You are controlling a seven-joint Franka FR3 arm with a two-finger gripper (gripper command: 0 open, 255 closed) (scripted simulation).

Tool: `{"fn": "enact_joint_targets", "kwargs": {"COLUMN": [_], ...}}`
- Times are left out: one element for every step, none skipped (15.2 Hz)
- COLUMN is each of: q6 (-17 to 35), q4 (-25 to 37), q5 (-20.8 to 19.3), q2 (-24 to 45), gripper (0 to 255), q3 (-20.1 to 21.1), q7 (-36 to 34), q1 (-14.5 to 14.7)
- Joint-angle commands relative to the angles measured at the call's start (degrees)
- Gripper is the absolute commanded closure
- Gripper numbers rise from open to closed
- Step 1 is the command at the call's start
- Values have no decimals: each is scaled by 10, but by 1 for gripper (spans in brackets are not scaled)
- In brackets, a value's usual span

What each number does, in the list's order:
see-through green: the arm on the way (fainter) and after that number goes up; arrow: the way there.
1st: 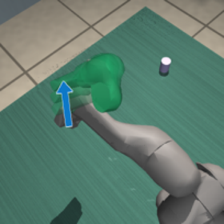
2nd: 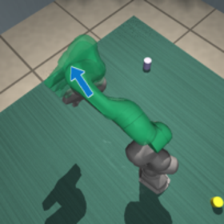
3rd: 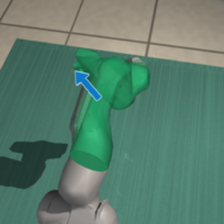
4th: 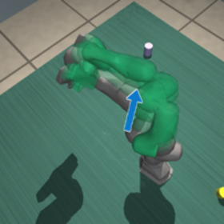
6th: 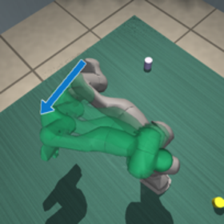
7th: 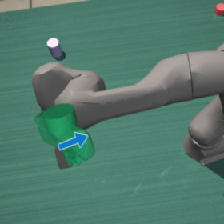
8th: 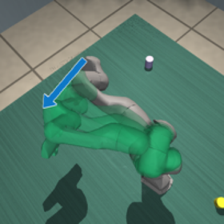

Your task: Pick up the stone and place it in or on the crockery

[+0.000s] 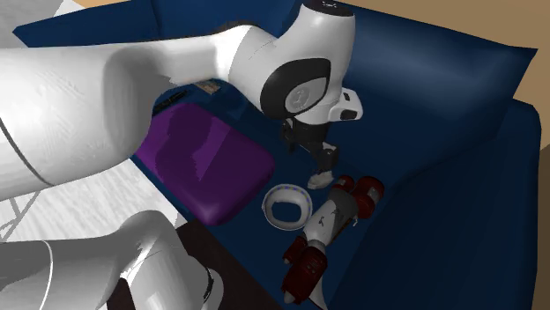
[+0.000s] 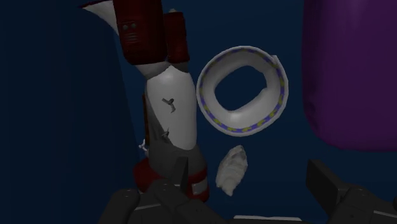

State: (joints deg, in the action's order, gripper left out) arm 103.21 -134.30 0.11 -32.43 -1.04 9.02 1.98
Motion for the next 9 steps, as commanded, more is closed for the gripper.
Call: {"fn": "enact_joint_targets", "kwargs": {"q6": [38, 54, 70, 85, 100, 115, 129, 143, 156], "q4": [-7, -7, -6, -4, -1, 2, 6, 10, 16], "q5": [6, 10, 14, 17, 21, 25, 29, 33, 37], "q2": [35, 53, 72, 91, 110, 130, 150, 170, 191], "gripper": [0, 0, 0, 0, 0, 0, 0, 0, 0], "q3": [0, 0, 0, 0, 0, 0, 0, 0, 1], "q7": [-1, -1, -1, -1, -1, -1, -1, 0, 1], "q1": [2, 4, 5, 7, 8, 10, 12, 13, 15]}}
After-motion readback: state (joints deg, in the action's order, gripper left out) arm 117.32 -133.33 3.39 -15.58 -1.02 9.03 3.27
